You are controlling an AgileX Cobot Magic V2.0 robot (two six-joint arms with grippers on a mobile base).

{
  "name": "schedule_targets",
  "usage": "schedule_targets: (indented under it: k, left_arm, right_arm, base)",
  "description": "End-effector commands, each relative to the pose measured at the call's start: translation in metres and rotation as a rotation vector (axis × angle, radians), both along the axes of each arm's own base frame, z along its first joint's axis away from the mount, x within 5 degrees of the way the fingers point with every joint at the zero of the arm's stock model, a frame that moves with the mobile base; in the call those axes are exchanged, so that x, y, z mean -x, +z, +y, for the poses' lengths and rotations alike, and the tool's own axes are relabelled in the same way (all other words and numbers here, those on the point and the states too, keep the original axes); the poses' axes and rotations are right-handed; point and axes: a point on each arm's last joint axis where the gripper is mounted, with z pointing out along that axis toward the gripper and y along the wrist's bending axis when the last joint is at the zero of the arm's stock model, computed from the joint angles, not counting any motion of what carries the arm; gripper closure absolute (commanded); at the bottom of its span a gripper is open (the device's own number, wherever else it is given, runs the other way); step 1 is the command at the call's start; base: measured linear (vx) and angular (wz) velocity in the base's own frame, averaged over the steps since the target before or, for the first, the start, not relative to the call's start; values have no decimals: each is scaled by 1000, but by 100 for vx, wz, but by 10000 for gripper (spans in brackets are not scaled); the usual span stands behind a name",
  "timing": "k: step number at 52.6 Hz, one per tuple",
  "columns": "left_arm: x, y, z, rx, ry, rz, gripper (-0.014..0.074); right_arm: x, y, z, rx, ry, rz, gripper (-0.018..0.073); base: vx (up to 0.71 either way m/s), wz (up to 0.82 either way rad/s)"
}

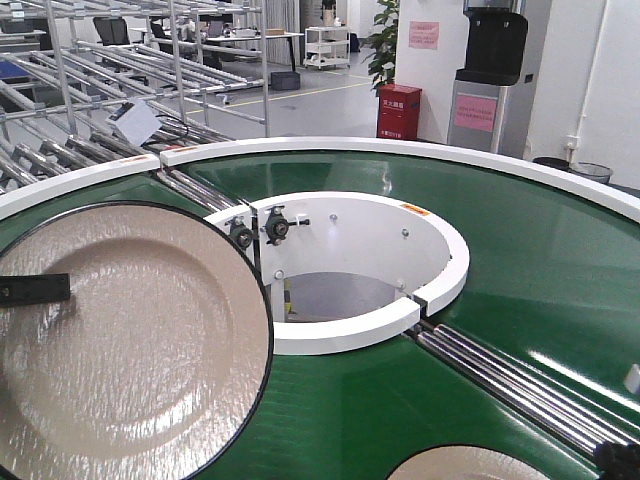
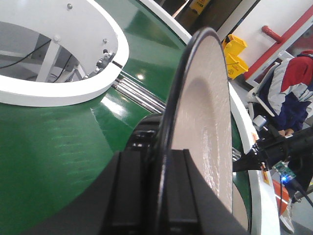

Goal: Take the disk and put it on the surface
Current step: 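Lift both plates upright off the conveyor with both grippers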

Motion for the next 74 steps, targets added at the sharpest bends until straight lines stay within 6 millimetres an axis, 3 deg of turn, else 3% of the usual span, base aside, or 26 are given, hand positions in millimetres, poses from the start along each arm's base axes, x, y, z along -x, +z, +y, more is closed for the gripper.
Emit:
schedule_targets:
  k: [1,10,17,20,27,29,36,43,57,67,74]
  left_arm:
    - [5,24,-3,113,26,-70,605]
    - [3,20,0,102,72,-13,605]
    - [2,17,1,87,96,18,605]
    - [2,16,2,76,100,29,605]
    - [3,11,3,51,115,73,605]
    - [3,9,3,44,116,85,605]
    - [4,-1,3,64,122,131,605]
    - [6,-16,1,112,121,182,605]
    - [21,-44,-9,203,55,269,605]
    - [44,-43,-17,194,55,242,604]
    - [58,-37,-29,169,38,201,603]
  right_arm:
    - [-8,10,3,-70,13,-65,130]
    - [-15,-11,12,-156,49,-19,130]
    - [-21,-24,39,-174,157,5,148]
    - [-22,-25,51,-178,213,-10,211]
    - [-23,-18,71,-203,265,-43,544]
    - [-22,-14,73,-207,270,-52,575]
    - [-18,8,72,-222,217,-89,571]
    - [-10,45,68,-249,139,-191,568]
    - [34,125,68,-246,74,-399,568]
    - [69,162,75,-220,79,-514,568]
    - [85,176,79,-214,85,-564,568]
  base:
    - [0,0]
    - [0,0]
    - [0,0]
    - [0,0]
    - [0,0]
    - [0,0]
    - [0,0]
    - [0,0]
    - [0,0]
    - [0,0]
    - [0,0]
